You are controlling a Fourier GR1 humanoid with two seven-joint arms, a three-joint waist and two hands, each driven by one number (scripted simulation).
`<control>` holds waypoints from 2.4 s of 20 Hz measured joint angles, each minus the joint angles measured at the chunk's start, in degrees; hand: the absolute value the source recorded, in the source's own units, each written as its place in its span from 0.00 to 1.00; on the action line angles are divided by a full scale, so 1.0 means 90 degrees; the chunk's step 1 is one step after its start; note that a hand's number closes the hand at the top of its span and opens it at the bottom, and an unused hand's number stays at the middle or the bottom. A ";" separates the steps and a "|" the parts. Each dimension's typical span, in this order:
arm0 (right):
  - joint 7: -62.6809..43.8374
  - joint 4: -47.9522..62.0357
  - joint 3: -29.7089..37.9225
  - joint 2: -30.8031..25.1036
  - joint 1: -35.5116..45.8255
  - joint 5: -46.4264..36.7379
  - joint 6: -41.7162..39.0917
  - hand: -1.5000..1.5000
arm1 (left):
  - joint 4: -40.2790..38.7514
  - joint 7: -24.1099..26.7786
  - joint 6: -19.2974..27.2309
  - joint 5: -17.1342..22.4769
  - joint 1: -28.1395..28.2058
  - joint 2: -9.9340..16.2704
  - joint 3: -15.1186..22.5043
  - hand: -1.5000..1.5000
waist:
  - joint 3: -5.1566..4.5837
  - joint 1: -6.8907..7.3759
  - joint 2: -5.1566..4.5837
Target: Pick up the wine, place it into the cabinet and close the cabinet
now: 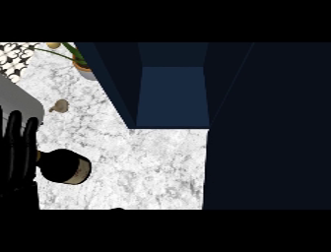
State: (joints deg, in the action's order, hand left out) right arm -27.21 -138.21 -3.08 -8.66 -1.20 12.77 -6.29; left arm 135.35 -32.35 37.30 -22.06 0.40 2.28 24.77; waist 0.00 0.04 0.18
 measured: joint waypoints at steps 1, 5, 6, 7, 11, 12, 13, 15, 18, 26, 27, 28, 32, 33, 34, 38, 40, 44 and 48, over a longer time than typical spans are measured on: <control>-0.0005 -0.0012 -0.0025 0.0010 0.0001 -0.0007 0.0010 0.00 | 0.0011 -0.0055 -0.0008 -0.0002 0.0046 0.0047 -0.0070 0.00 | 0.0001 0.0001 0.0002; -0.0163 -0.0056 -0.0038 -0.0010 0.0098 -0.0033 0.0085 0.00 | 0.0042 -0.0026 -0.0040 0.0023 0.0281 0.0207 -0.0272 0.00 | -0.0002 0.0001 0.0007; -0.0203 -0.0064 -0.0020 -0.0025 0.0137 -0.0039 0.0106 0.00 | 0.0056 -0.0070 -0.0066 0.0029 0.0314 0.0257 -0.0323 0.00 | -0.0001 0.0003 0.0008; -0.0232 -0.0079 0.0074 -0.0080 0.0146 -0.0033 0.0081 0.00 | 0.0059 -0.0082 -0.0084 0.0044 0.0324 0.0309 -0.0457 0.00 | -0.0002 -0.0006 0.0010; -0.0149 -0.0079 0.0043 -0.0048 0.0095 -0.0064 0.0057 0.00 | 0.0087 0.0029 -0.0140 0.0191 0.0534 0.0473 -0.0874 0.00 | -0.0003 -0.0001 0.0011; -0.0141 -0.0084 0.0075 -0.0053 0.0074 -0.0066 0.0054 0.00 | 0.0099 0.0045 -0.0179 0.0328 0.0590 0.0535 -0.1065 0.00 | -0.0005 -0.0002 0.0012; -0.0228 -0.0087 0.0048 -0.0054 0.0161 -0.0077 0.0113 0.00 | 0.0110 0.0071 -0.0232 0.0502 0.0607 0.0592 -0.1245 0.00 | -0.0007 0.0003 0.0011; -0.0144 -0.0089 -0.0016 0.0001 0.0092 -0.0100 0.0118 0.00 | 0.0166 0.0152 -0.0300 0.0832 0.0763 0.0626 -0.1476 0.00 | -0.0008 0.0007 0.0013; -0.0211 -0.0091 -0.0053 0.0005 0.0149 -0.0124 0.0146 0.00 | 0.0303 0.0284 -0.0473 0.1523 0.0976 0.0662 -0.1888 0.00 | -0.0011 0.0012 0.0010; -0.0276 -0.0126 0.0045 -0.0031 0.0153 -0.0152 0.0097 0.00 | -0.0064 0.1514 -0.1264 0.3112 0.1760 0.0347 -0.2549 0.00 | -0.0010 -0.0003 0.0004; -0.0280 -0.0118 0.0018 -0.0015 0.0159 -0.0161 0.0098 0.00 | -0.0189 0.1679 -0.1378 0.3240 0.1862 0.0293 -0.2589 0.00 | -0.0009 -0.0001 0.0003; -0.0268 -0.0121 -0.0059 0.0020 0.0144 -0.0172 0.0098 0.00 | -0.0346 0.1817 -0.1495 0.3399 0.1869 0.0289 -0.2716 0.00 | -0.0008 -0.0005 0.0002; -0.0459 -0.0145 -0.0022 -0.0011 0.0308 -0.0188 0.0149 0.00 | -0.0778 0.2298 -0.1922 0.3849 0.2092 0.0209 -0.3008 0.00 | -0.0008 -0.0005 0.0000; -0.0438 -0.0142 0.0001 -0.0016 0.0300 -0.0190 0.0121 0.00 | -0.0864 0.2425 -0.2044 0.3983 0.2172 0.0198 -0.3123 0.00 | -0.0007 -0.0003 0.0000; -0.0483 -0.0138 0.0014 -0.0021 0.0371 -0.0191 0.0133 0.00 | -0.1011 0.2597 -0.2160 0.4061 0.2223 0.0154 -0.3164 0.00 | -0.0006 -0.0002 0.0000; -0.0469 -0.0163 0.0052 -0.0031 0.0282 -0.0196 0.0058 0.00 | -0.1633 0.3145 -0.2373 0.4170 0.2170 0.0078 -0.3480 0.00 | -0.0005 -0.0031 -0.0001; -0.0608 -0.0168 0.0018 -0.0010 0.0414 -0.0209 0.0146 0.00 | -0.1910 0.3428 -0.2472 0.4160 0.2159 0.0028 -0.3557 0.00 | -0.0005 -0.0029 -0.0002; -0.0639 -0.0164 0.0103 -0.0033 0.0462 -0.0211 0.0092 0.00 | -0.2475 0.3914 -0.2687 0.4224 0.2098 -0.0046 -0.3732 0.00 | -0.0004 -0.0034 -0.0004; -0.0670 -0.0164 0.0146 -0.0022 0.0460 -0.0211 0.0053 0.00 | -0.2906 0.4234 -0.3004 0.4422 0.2136 -0.0038 -0.3944 0.00 | -0.0002 -0.0031 -0.0004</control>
State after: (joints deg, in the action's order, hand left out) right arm -33.24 -139.69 -1.77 -8.86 2.94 10.87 -5.81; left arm 109.20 5.76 10.26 17.73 19.62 1.93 -10.73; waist -0.02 -0.24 0.14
